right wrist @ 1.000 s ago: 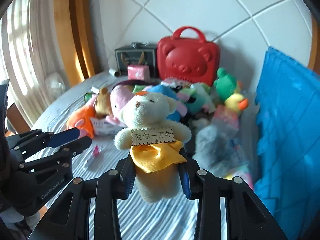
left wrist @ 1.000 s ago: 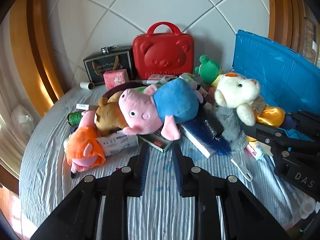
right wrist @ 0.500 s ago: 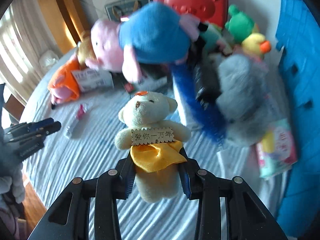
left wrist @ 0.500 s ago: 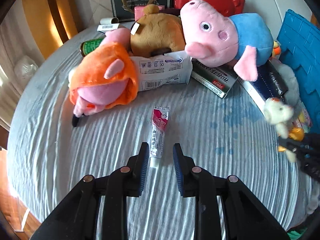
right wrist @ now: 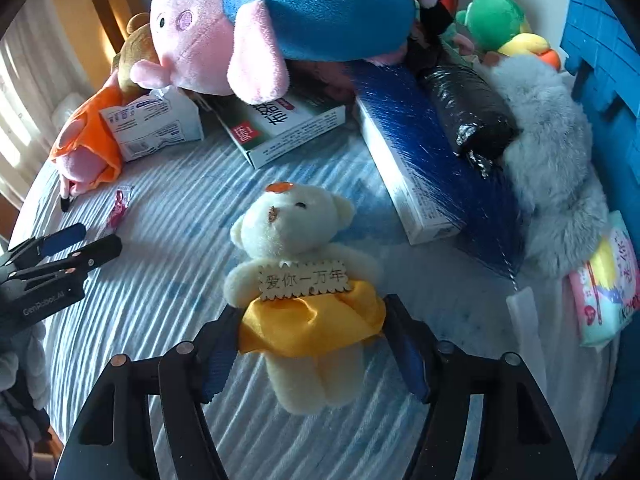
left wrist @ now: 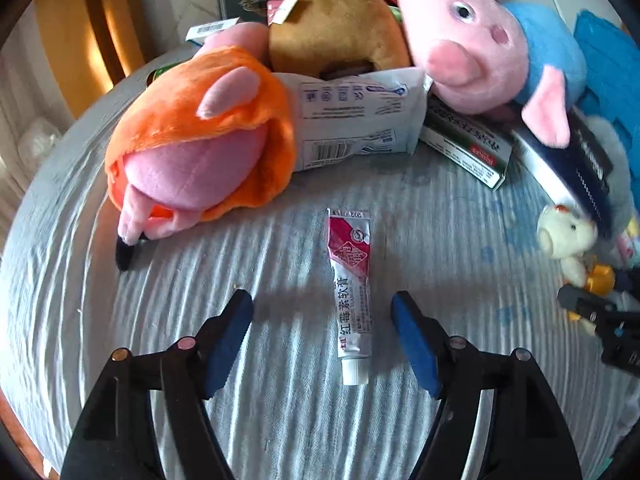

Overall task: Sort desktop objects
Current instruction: 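Lift the ointment tube and teddy bear and carry them toward the blue crate, then open both tools over the crate to drop the tube and teddy bear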

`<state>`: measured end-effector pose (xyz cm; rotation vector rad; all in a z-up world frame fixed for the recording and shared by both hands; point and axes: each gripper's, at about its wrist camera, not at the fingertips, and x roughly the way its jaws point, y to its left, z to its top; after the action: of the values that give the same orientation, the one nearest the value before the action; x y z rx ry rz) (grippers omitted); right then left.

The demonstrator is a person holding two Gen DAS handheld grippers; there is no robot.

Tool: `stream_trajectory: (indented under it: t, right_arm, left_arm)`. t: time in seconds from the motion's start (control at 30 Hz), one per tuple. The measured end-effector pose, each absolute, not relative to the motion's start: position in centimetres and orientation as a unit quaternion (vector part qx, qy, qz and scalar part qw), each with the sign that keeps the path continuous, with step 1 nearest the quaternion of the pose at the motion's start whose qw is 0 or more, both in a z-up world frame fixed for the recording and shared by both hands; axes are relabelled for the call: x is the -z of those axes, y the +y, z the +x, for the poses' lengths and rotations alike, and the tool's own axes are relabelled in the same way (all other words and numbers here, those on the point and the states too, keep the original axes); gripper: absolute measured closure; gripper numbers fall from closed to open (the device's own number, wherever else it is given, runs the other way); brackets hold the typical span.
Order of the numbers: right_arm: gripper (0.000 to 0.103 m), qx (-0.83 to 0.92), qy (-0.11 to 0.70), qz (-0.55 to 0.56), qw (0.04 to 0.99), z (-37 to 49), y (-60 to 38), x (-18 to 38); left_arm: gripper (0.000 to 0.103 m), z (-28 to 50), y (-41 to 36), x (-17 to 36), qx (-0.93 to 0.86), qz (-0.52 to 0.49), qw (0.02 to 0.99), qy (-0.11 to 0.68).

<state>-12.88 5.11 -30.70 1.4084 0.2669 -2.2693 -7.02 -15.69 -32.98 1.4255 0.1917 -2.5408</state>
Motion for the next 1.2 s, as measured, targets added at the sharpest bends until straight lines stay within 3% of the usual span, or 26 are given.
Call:
stream_trajectory:
  t: [0.03, 0.1, 0.13, 0.2, 0.23, 0.43, 0.63, 0.9, 1.2]
  right_arm:
    - [0.034, 0.824, 0.099, 0.510, 0.225, -12.9, 5.1, 30.7]
    - [0.034, 0.827, 0.109, 0.506, 0.221, -13.2, 4.9, 30.7]
    - [0.035, 0.827, 0.115, 0.504, 0.222, -13.2, 4.8, 30.8]
    - [0.059, 0.828, 0.138, 0.496, 0.224, -13.1, 4.2, 30.5]
    - [0.064, 0.825, 0.131, 0.497, 0.232, -13.1, 4.2, 30.2]
    - [0.064, 0.846, 0.097, 0.449, 0.270, -11.1, 4.6, 24.4]
    - [0.064, 0.890, 0.070, 0.362, 0.270, -10.5, 6.1, 15.5]
    - [0.064, 0.962, 0.037, 0.214, 0.166, -6.8, 15.4, 3.9]
    - [0.064, 0.988, 0.012, 0.143, 0.047, -4.6, 29.1, -2.1]
  left_arm:
    - [0.044, -7.1, -15.6, 33.0, 0.865, 0.486, 0.102, 0.073]
    - [0.086, -7.2, -14.9, 33.0, 0.866, 0.486, 0.092, 0.071]
    - [0.086, -7.4, -14.6, 33.0, 0.864, 0.490, 0.089, 0.070]
    - [0.086, -7.4, -13.9, 33.1, 0.862, 0.494, 0.092, 0.062]
    - [0.086, -7.3, -13.4, 32.8, 0.865, 0.490, 0.093, 0.056]
    - [0.086, -6.7, -10.6, 27.7, 0.895, 0.435, 0.087, 0.045]
    - [0.086, -6.6, -6.6, 18.1, 0.934, 0.349, 0.074, 0.024]
    - [0.086, -7.6, 2.7, 7.0, 0.969, 0.245, 0.003, 0.007]
    - [0.086, -7.7, 17.1, -0.2, 0.978, 0.183, -0.093, -0.024]
